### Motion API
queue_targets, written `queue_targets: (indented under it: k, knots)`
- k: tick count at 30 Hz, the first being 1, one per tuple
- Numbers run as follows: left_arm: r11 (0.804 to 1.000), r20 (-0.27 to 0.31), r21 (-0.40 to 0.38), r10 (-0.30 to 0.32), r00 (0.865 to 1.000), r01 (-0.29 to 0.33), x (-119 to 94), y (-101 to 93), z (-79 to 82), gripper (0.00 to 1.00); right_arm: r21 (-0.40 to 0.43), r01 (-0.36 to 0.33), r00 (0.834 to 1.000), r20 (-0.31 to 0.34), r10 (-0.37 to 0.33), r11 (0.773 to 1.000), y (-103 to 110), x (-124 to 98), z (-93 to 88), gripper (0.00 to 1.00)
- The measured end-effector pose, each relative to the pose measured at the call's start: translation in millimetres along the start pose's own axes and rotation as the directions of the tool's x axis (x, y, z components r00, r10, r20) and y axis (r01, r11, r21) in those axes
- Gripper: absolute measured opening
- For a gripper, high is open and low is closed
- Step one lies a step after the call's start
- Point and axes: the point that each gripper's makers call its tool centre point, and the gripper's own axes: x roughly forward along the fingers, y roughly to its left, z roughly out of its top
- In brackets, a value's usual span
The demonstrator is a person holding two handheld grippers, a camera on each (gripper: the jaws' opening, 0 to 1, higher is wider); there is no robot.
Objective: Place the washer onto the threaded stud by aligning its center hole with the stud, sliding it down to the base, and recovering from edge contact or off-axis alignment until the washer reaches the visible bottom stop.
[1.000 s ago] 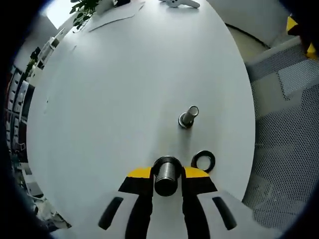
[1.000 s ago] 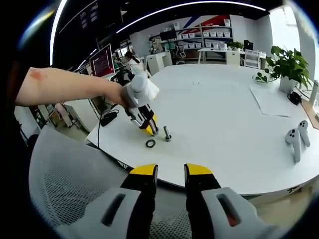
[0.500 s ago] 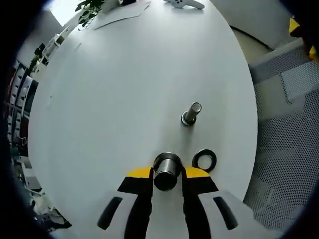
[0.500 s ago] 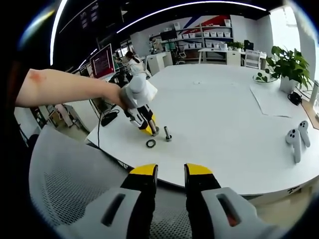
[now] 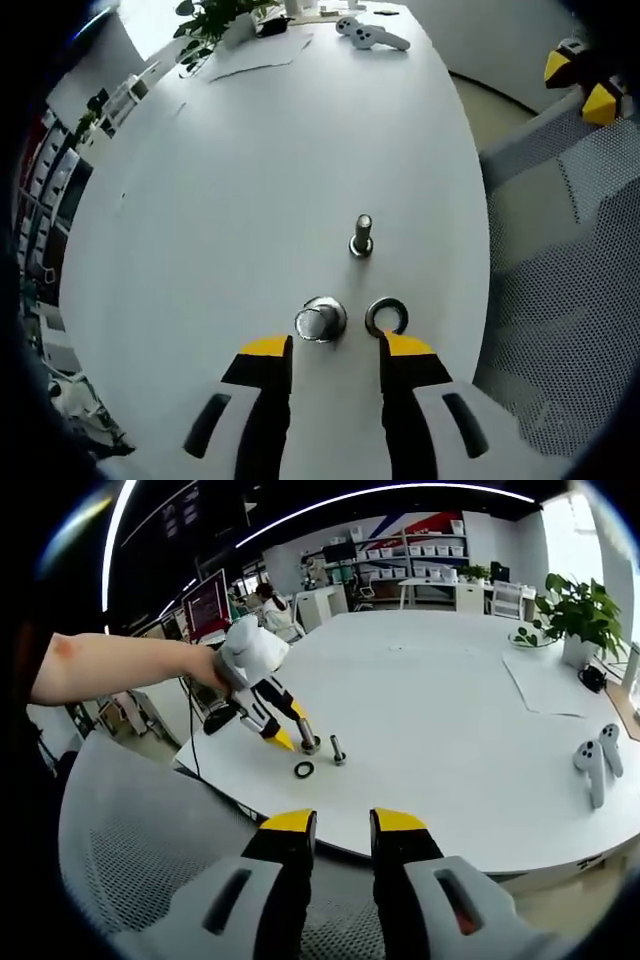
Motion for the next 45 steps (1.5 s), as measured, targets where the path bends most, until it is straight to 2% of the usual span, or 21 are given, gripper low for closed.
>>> queue_targets:
  k: [2,3,4,6,9,12,15,18,28,30,33,43,45]
  knots:
    - [1.000,0.054,-0.012,-0.002,0.999,0.003,-4,-2.4,6.6,0.33,-0.001,-0.001,1.000,-0.001,0.001,1.000,0,0,-0.1,0.25]
    - [0.999,0.069,-0.044,-0.008,0.998,0.011,-8,-5.7,8.0,0.33,-0.001,-0.002,1.000,0.000,0.002,1.000,0,0,0.0,0.24]
    - [0.998,0.067,-0.057,-0.003,0.998,0.007,-11,-5.4,6.7,0.33,-0.002,-0.002,1.000,0.000,0.002,1.000,0,0,0.0,0.24]
    - [0.998,0.098,-0.069,-0.001,0.995,0.008,-15,-5.0,8.7,0.33,-0.002,-0.002,1.000,0.001,0.002,1.000,0,0,0.2,0.24]
    - [0.996,0.117,-0.085,0.007,0.993,0.003,-21,-6.9,6.9,0.32,-0.001,-0.002,1.000,0.002,0.002,1.000,0,0,0.2,0.24]
    - [0.994,0.139,-0.104,-0.011,0.990,0.025,-23,-13.4,7.4,0.31,-0.002,-0.002,1.000,0.002,0.002,1.000,0,0,0.4,0.24]
    - [0.996,0.129,-0.084,-0.027,0.991,0.038,-18,-23.1,4.7,0.31,-0.001,-0.001,1.000,0.004,0.001,1.000,0,0,0.7,0.24]
    - [0.998,0.141,-0.058,-0.006,0.990,0.014,-13,-24.0,5.4,0.30,-0.001,-0.001,1.000,0.005,0.001,1.000,0,0,0.7,0.25]
    - [0.997,0.090,-0.034,-0.073,0.993,0.076,12,-39.8,-4.5,0.30,0.002,0.001,1.000,0.004,-0.001,1.000,0,0,0.5,0.24]
    - [0.996,0.077,-0.048,-0.069,0.995,0.073,16,-39.5,-6.9,0.30,0.003,0.002,1.000,0.004,-0.002,1.000,0,0,0.6,0.25]
    - [0.998,0.047,-0.011,-0.067,0.997,0.068,23,-40.9,-12.7,0.29,0.003,0.002,1.000,0.002,-0.002,1.000,0,0,0.2,0.24]
    - [0.998,0.029,0.014,-0.054,0.998,0.054,40,-42.3,-11.4,0.29,0.004,0.004,1.000,0.001,-0.004,1.000,-1,0,0.2,0.25]
    - [0.998,0.009,0.017,-0.061,0.998,0.061,44,-45.8,-14.3,0.29,0.005,0.004,1.000,0.002,-0.004,1.000,-1,0,0.3,0.25]
